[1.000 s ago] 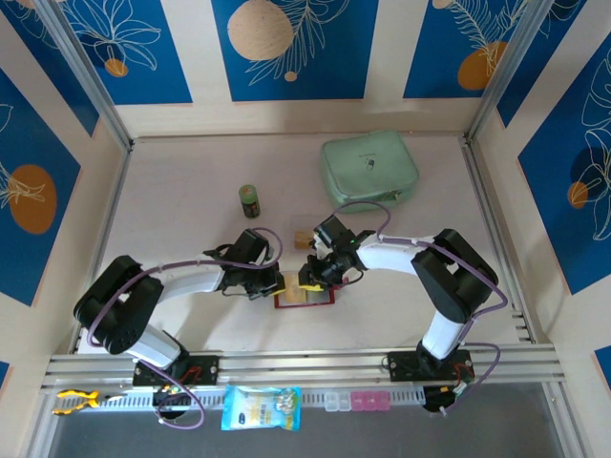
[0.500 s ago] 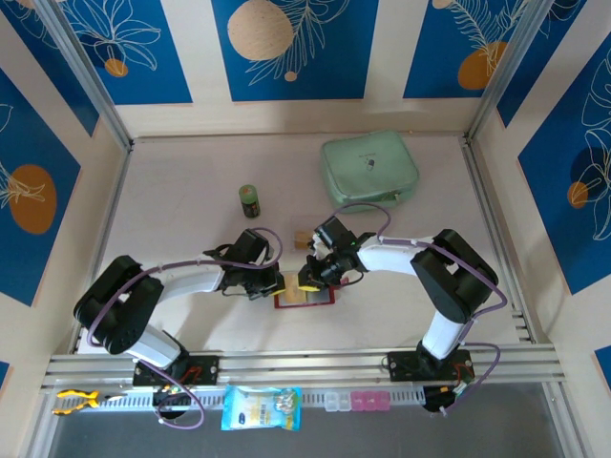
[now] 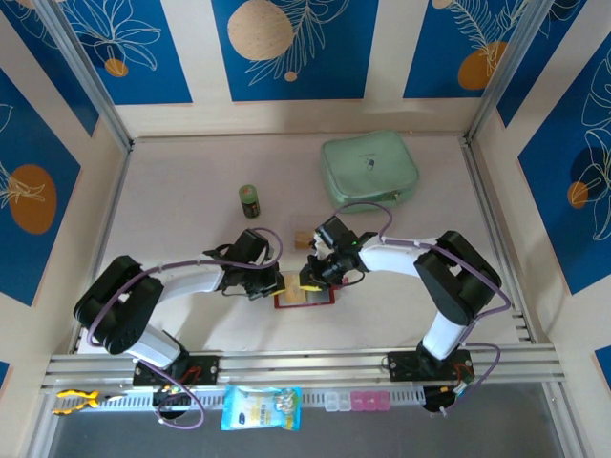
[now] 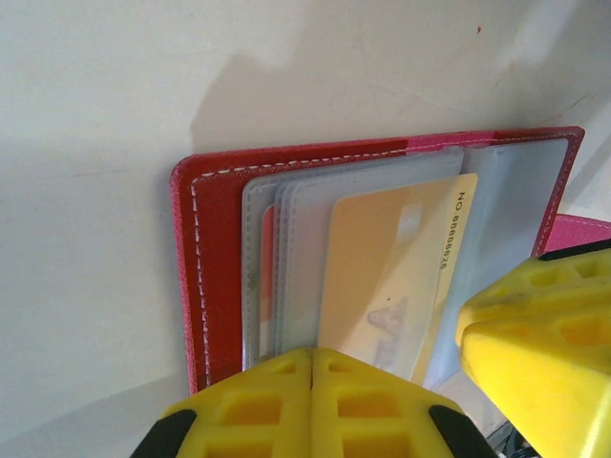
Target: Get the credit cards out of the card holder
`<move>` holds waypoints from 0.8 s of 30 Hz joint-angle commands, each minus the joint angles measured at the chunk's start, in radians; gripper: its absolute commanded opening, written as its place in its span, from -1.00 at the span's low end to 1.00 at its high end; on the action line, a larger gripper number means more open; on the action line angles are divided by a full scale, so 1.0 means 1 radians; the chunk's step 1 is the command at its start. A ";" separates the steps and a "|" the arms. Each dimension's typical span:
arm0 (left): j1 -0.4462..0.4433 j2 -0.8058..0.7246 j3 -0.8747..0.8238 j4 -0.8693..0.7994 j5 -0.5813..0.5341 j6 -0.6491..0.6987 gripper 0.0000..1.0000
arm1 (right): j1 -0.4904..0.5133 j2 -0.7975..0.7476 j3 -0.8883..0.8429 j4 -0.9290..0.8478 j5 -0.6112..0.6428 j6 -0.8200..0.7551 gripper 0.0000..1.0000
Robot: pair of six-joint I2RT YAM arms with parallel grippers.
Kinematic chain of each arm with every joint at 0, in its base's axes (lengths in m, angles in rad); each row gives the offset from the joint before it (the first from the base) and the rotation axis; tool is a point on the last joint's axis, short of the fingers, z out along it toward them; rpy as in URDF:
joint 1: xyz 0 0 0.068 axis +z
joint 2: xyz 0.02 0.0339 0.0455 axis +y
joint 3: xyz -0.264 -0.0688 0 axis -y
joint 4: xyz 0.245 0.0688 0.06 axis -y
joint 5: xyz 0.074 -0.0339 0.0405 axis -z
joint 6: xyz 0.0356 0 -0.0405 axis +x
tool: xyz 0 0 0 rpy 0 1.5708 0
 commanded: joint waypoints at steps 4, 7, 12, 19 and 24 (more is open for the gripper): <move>-0.008 -0.011 -0.005 -0.074 -0.039 0.018 -1.00 | -0.017 -0.039 -0.026 -0.039 0.025 -0.023 -0.57; -0.007 -0.012 -0.006 -0.074 -0.039 0.017 -1.00 | -0.022 -0.034 -0.030 -0.037 0.024 -0.028 -0.55; -0.007 -0.009 -0.006 -0.074 -0.039 0.017 -1.00 | -0.024 -0.015 -0.035 -0.020 0.010 -0.027 -0.53; -0.007 -0.005 -0.005 -0.077 -0.041 0.018 -1.00 | -0.023 0.004 -0.043 0.007 -0.005 -0.018 -0.53; -0.009 -0.001 -0.003 -0.076 -0.041 0.017 -1.00 | -0.022 0.023 -0.037 0.029 -0.026 -0.019 -0.54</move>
